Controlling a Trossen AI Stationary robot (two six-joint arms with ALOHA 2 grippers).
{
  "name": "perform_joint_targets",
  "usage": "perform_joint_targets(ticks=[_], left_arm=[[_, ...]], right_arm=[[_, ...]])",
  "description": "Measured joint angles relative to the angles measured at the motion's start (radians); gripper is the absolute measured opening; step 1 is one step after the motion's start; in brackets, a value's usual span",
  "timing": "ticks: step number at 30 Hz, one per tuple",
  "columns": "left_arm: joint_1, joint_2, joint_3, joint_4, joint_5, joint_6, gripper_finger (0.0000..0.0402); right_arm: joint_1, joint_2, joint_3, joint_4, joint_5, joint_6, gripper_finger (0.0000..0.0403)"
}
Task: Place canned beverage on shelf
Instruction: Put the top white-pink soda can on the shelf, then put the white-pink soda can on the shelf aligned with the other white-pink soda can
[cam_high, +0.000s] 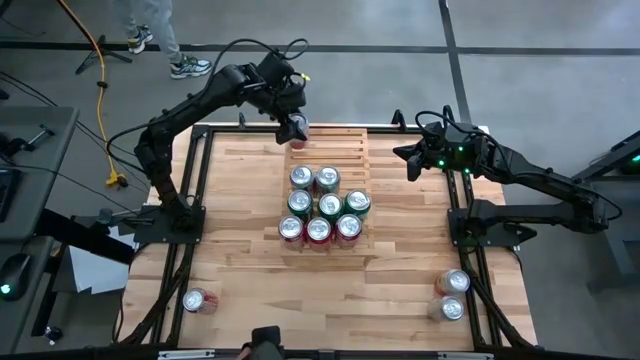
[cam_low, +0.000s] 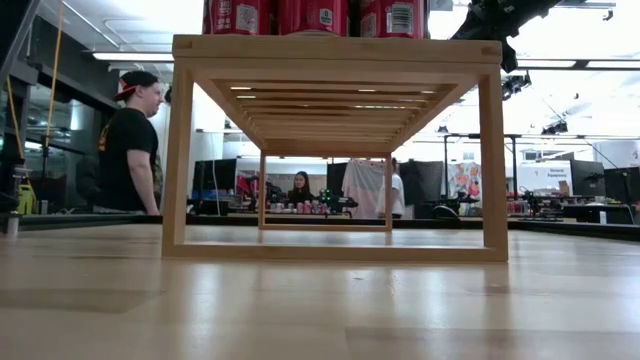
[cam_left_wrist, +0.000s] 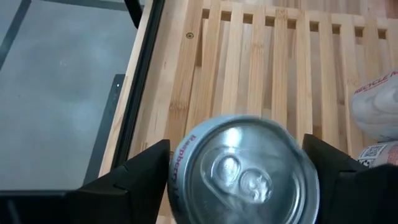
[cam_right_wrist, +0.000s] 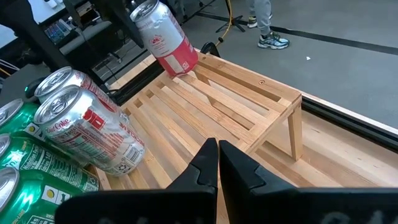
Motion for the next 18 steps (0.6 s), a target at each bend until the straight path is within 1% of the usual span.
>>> perform_joint_targets(ticks=[11,18], left_arm=[[0.0,-0.007,0.0,0.001,0.001,-0.016,0.025],[0.0,-0.033,0.0,0.054,0.001,-0.016,0.0251]], right_arm=[[0.0,0.0,0.0,0.0,0.0,0.02,0.0],[0.0,0.0,0.0,0.0,0.0,0.02,0.0]])
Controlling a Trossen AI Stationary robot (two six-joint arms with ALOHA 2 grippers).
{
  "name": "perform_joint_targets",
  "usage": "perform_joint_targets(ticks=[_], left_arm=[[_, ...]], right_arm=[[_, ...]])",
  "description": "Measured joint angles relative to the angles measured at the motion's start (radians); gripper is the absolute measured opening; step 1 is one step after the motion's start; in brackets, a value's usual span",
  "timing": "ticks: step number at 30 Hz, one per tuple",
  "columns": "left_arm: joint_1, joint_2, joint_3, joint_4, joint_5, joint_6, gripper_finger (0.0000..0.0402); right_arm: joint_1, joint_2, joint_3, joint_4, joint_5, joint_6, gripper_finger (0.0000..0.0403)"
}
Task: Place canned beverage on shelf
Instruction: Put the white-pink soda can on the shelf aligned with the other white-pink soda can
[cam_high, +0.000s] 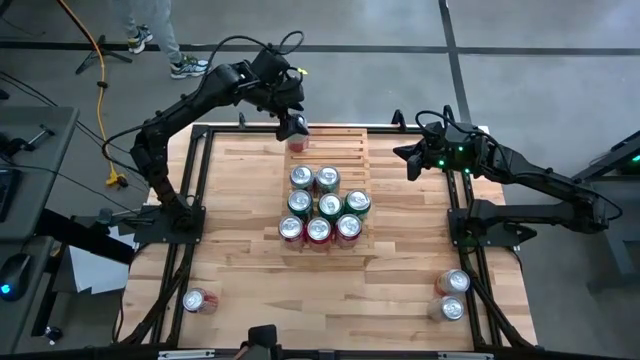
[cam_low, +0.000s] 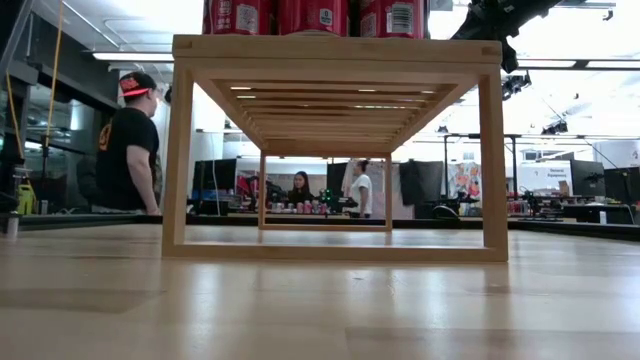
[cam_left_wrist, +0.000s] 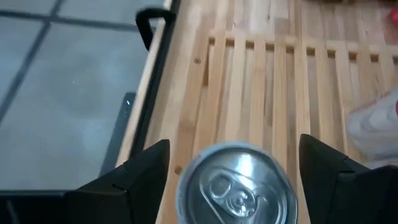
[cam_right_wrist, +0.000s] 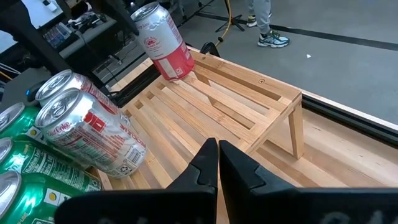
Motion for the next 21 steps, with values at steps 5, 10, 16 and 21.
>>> perform_joint_targets(ticks=[5,10,16,21], left_arm=[[0.001,-0.042,0.0,0.029,-0.04,0.034,0.0251],[0.001,-0.135,0.0,0.055,-0.08,0.023,0.0251],[0.0,-0.31,0.0,0.088,0.056,-0.178,0.0246],[-0.049,-0.457,-0.077,0.148,0.136,-0.297,0.0207]], right_arm=[[0.0,0.0,0.0,0.0,0.0,-0.001,0.0],[0.0,0.0,0.0,0.002,0.0,-0.003,0.0],[0.0,0.0,0.0,0.03,0.007,-0.065,0.0],[0.0,0.0,0.0,0.041,0.007,-0.094,0.0]])
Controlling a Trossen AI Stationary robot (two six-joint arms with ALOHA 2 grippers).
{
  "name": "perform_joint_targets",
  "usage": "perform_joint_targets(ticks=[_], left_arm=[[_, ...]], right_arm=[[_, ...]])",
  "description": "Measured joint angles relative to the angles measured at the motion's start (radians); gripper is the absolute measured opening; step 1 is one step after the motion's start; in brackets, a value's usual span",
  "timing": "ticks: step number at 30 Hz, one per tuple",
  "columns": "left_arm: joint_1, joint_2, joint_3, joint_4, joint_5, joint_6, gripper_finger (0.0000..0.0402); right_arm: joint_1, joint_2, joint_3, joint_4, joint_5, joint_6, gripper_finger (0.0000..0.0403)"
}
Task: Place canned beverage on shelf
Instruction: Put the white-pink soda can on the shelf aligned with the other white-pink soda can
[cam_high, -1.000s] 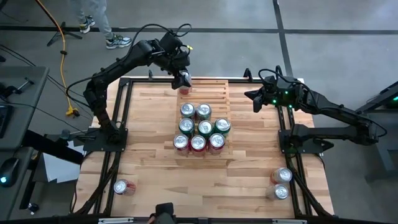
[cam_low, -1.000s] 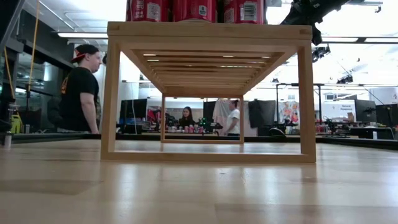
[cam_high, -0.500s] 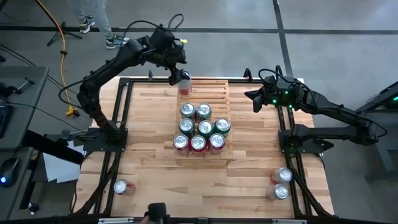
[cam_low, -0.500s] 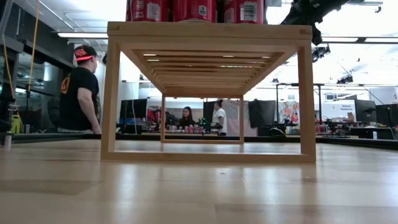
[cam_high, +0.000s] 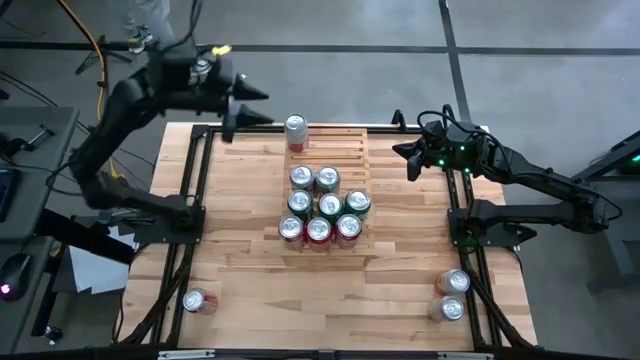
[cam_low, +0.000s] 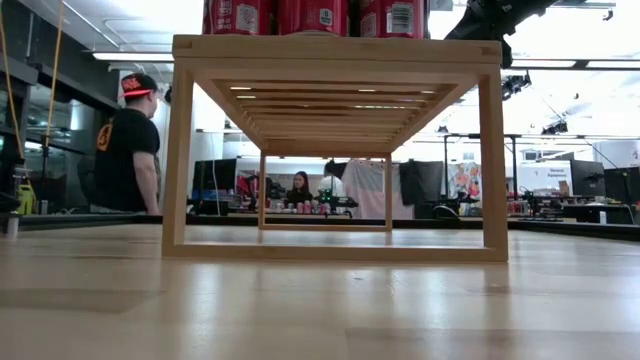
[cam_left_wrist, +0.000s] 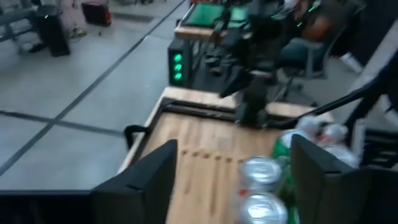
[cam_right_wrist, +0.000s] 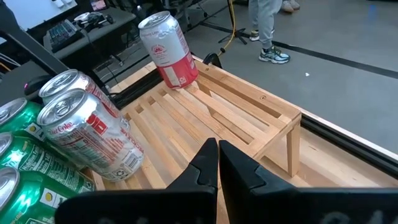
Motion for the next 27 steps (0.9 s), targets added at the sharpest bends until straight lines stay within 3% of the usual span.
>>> perform_joint_targets(ticks=[3,9,14,18,27], left_arm=[[-0.05,-0.108,-0.168,0.114,-0.046,-0.093,0.0157],[-0.16,-0.352,-0.646,0.499,-0.177,-0.366,0.0024],[-0.223,-0.499,-0.929,0.778,-0.279,-0.517,0.0013],[-0.226,-0.561,-1.003,0.812,-0.316,-0.502,0.0002],[-0.226,-0.595,-1.004,0.793,-0.297,-0.353,0.0016]], right_arm=[[0.0,0.0,0.0,0.0,0.0,-0.001,0.0],[0.0,0.0,0.0,0.0,-0.03,-0.015,0.0],[0.0,0.0,0.0,0.005,-0.088,-0.008,0.0],[0.0,0.0,0.0,0.037,-0.097,0.046,0.0],[0.0,0.0,0.0,0.087,-0.052,0.129,0.0]])
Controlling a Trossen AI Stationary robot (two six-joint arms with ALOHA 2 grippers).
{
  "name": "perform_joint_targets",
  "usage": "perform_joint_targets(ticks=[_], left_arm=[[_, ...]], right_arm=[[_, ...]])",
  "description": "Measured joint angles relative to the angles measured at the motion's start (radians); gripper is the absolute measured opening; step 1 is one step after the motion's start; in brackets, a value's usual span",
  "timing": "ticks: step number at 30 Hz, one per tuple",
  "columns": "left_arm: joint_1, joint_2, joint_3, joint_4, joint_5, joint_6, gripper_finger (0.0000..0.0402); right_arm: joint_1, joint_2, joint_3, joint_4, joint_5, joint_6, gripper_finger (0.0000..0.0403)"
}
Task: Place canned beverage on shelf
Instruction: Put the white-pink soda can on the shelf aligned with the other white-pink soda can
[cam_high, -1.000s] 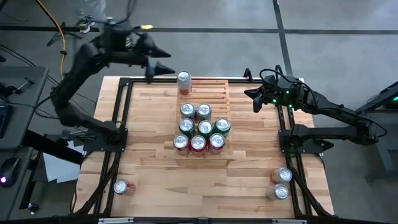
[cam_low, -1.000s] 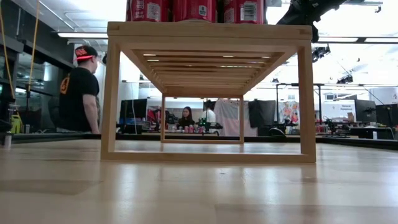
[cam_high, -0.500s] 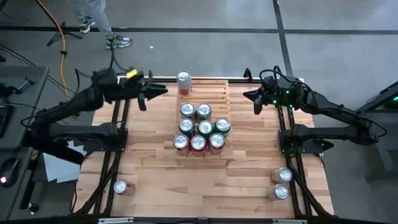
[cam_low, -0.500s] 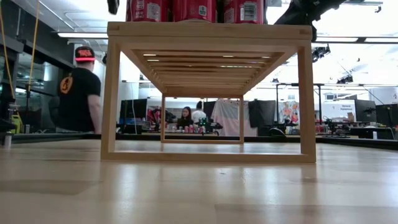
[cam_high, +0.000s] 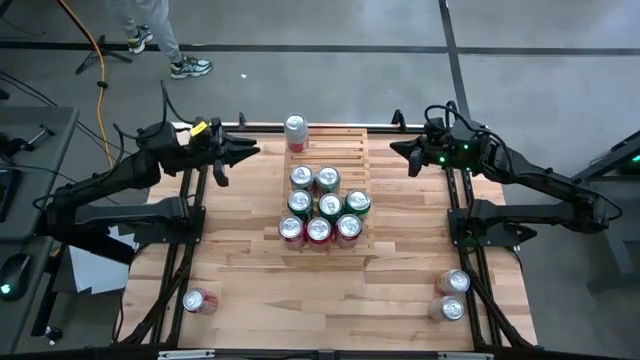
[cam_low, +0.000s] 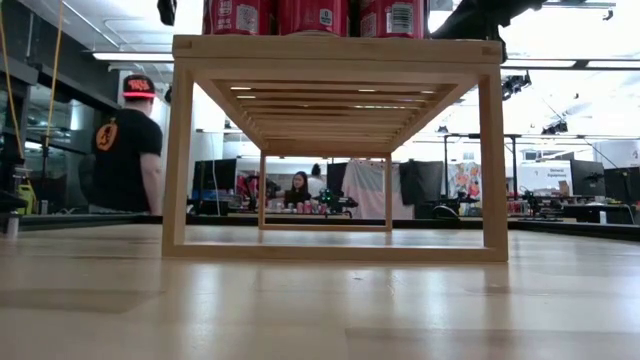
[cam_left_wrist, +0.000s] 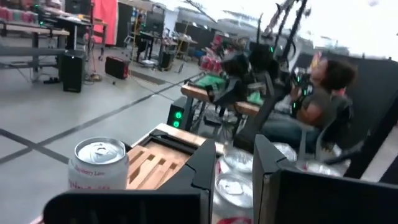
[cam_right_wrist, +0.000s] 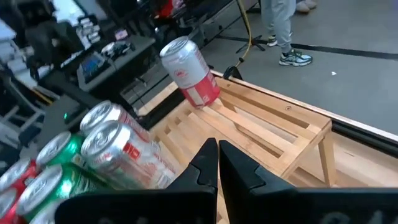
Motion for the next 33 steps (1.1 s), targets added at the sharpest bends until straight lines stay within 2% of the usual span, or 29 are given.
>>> perform_joint_targets(ticks=[5,9,13,16,20,29,33], left_arm=[[0.0,0.003,0.0,-0.056,0.048,0.074,0.0015],[0.0,0.011,0.0,-0.064,0.046,0.075,0.0015],[0.0,0.013,0.0,-0.056,0.046,0.068,0.0015],[0.0,0.013,0.0,-0.058,0.046,0.042,0.0015],[0.0,0.01,0.0,-0.057,0.045,-0.002,0.0015],[0.0,0.01,0.0,-0.057,0.043,-0.015,0.0015],[0.0,0.01,0.0,-0.057,0.043,-0.016,0.0015]], right_arm=[[0.0,0.0,0.0,0.012,0.003,0.072,0.0],[0.0,0.0,0.0,0.011,0.011,0.083,0.0],[0.0,0.0,0.0,0.005,0.066,0.128,0.0001],[-0.009,0.0,0.0,-0.009,0.051,0.17,0.0015],[-0.02,0.0,0.0,-0.005,-0.074,0.169,0.0087],[-0.02,0.0,0.046,-0.063,-0.166,-0.013,0.033],[-0.02,0.0,0.104,-0.162,-0.215,-0.085,0.0389]])
